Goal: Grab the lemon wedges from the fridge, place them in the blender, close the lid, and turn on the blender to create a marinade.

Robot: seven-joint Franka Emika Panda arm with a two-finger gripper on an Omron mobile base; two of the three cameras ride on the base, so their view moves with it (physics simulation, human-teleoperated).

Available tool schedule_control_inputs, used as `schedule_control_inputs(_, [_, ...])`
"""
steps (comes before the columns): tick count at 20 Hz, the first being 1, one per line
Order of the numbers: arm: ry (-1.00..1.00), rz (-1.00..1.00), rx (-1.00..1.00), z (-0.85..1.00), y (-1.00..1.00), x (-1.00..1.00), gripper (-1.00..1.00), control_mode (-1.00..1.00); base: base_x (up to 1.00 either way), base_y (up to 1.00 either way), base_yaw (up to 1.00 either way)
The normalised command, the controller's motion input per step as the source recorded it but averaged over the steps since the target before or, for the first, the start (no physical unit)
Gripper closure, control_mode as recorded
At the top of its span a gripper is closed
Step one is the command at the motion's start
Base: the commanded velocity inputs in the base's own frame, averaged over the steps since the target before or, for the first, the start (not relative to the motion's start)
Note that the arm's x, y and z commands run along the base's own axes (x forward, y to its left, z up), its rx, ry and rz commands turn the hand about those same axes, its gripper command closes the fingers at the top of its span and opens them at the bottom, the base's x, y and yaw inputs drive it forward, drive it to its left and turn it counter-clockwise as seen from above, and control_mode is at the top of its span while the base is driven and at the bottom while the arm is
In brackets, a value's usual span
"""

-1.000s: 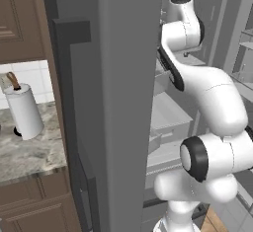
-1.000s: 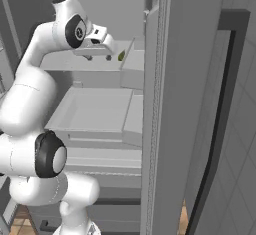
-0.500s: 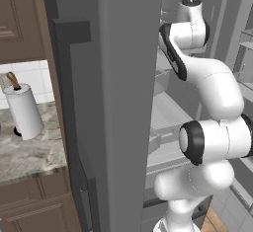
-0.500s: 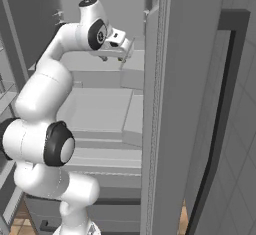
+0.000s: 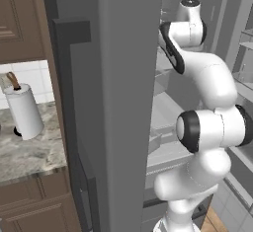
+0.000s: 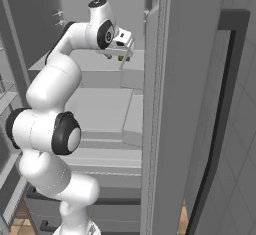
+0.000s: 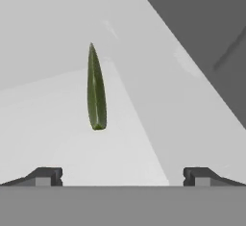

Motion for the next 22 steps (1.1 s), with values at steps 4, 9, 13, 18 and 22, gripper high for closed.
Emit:
schedule_control_inputs(4, [0.0,-0.01,0.0,-0.12,0.14,0.39,-1.0,-1.0,0.0,0.0,0.0])
schedule_control_inputs(9, [0.0,0.0,0.0,-0.21,0.01,0.36,-1.0,-1.0,0.0,0.0,0.0])
schedule_control_inputs(13, [0.0,0.0,0.0,-0.19,0.0,0.42,-1.0,-1.0,0.0,0.0,0.0])
schedule_control_inputs(18, [0.0,0.0,0.0,-0.21,0.0,0.55,-1.0,-1.0,0.0,0.0,0.0])
schedule_control_inputs(22, [0.0,0.0,0.0,-0.16,0.0,0.5,-1.0,-1.0,0.0,0.0,0.0])
